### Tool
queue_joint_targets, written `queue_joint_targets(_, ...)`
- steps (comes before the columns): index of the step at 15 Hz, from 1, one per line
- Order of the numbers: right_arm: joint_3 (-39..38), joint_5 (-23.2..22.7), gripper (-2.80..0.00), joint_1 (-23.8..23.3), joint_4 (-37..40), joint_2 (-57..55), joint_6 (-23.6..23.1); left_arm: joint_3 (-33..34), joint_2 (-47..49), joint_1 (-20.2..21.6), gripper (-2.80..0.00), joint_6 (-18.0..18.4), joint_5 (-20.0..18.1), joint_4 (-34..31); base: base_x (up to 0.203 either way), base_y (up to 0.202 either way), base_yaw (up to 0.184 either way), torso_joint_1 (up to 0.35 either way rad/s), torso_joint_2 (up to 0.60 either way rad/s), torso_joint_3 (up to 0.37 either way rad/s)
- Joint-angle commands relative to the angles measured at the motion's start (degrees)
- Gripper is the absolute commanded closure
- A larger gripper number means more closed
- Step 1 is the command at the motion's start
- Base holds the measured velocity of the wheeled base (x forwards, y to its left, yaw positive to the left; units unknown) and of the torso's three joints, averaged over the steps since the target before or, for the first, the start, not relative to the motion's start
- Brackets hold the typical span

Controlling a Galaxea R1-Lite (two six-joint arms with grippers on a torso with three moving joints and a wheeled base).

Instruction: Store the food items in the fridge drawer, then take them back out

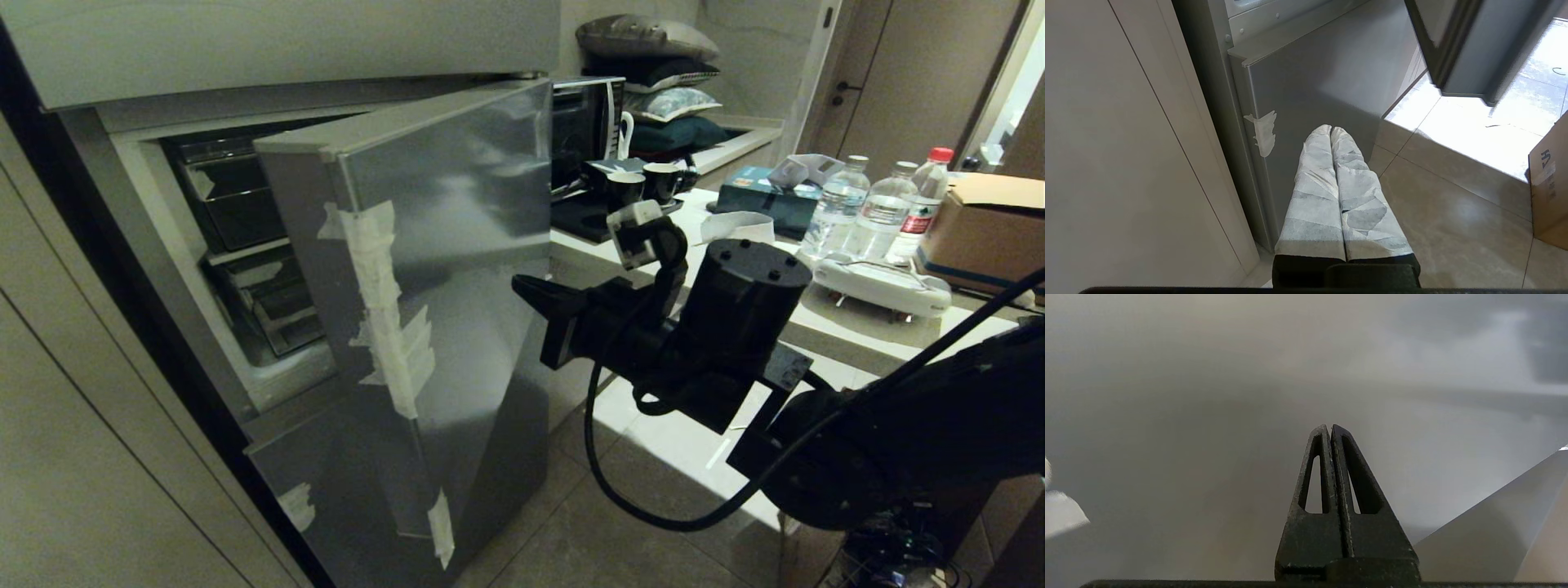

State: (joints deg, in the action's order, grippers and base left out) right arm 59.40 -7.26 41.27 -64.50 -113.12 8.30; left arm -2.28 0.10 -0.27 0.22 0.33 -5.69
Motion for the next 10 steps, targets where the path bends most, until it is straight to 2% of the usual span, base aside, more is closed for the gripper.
queue_joint_targets(1, -1.6, 2.1, 0.00, 0.4, -5.4, -3.0, -2.3, 0.0, 0.1, 0.0, 0.00, 0.0, 0.0, 0.0, 0.000, 0.000, 0.000, 0.000, 0.00, 0.000)
queue_joint_targets(4, -5.6, 3.7, 0.00, 0.3, -13.5, -3.8, -5.1, 0.0, 0.1, 0.0, 0.00, 0.0, 0.0, 0.0, 0.000, 0.000, 0.000, 0.000, 0.00, 0.000)
queue_joint_targets(10, -6.5, 3.8, 0.00, 0.1, -14.0, -3.7, -5.0, 0.0, 0.1, 0.0, 0.00, 0.0, 0.0, 0.0, 0.000, 0.000, 0.000, 0.000, 0.00, 0.000)
